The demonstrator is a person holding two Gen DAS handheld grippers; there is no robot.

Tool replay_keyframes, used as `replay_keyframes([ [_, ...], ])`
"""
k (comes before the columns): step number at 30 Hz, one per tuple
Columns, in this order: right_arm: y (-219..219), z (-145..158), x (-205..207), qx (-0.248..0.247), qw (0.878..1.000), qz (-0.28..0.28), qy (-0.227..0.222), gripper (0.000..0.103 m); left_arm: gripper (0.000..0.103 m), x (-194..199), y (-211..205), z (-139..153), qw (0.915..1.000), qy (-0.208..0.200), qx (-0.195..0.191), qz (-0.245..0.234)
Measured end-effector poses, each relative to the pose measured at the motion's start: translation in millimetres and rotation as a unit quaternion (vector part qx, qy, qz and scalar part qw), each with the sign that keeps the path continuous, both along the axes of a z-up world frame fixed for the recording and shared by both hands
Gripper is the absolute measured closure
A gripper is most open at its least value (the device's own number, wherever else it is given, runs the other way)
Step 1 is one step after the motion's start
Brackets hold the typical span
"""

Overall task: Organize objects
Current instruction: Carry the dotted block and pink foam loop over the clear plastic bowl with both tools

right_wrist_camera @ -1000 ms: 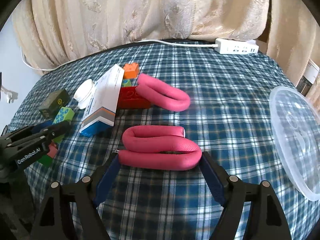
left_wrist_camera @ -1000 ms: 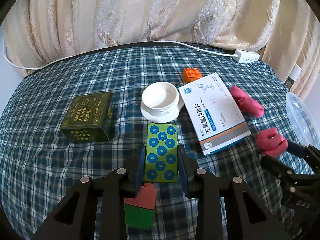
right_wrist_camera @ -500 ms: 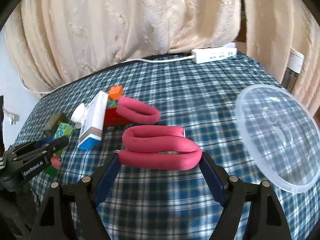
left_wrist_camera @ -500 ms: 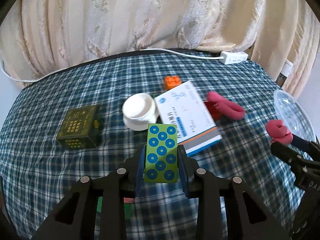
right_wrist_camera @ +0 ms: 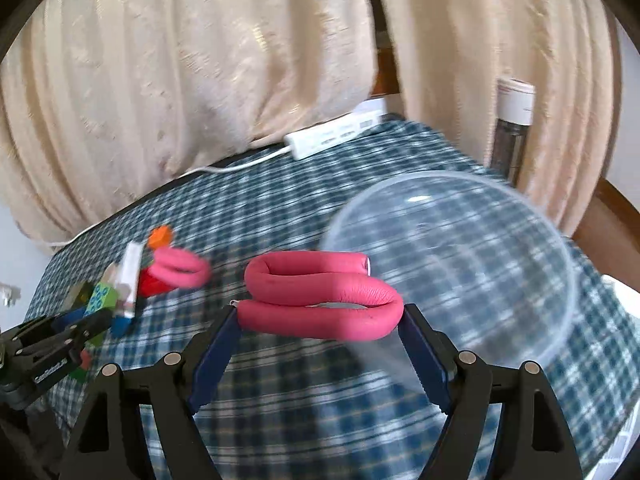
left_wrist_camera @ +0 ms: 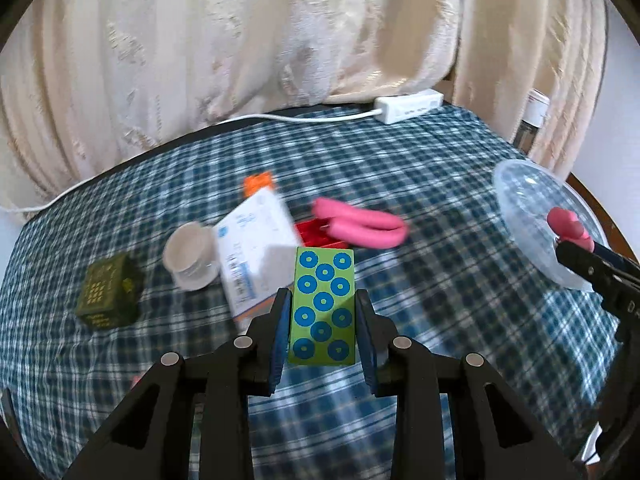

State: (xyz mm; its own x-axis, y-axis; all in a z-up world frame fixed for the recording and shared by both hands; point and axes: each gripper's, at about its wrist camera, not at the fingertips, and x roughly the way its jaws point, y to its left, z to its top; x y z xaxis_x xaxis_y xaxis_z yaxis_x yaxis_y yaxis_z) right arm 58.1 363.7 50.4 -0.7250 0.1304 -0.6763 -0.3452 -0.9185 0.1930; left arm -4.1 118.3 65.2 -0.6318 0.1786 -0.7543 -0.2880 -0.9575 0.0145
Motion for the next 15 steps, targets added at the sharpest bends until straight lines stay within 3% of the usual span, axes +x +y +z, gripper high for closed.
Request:
replay_keyframes([
  [15, 79, -10, 40, -0.002, 0.997, -0.075, 0.011, 0.02, 0.071, 5, 107, 12, 0.9949, -0.006, -0.004, -0.101],
])
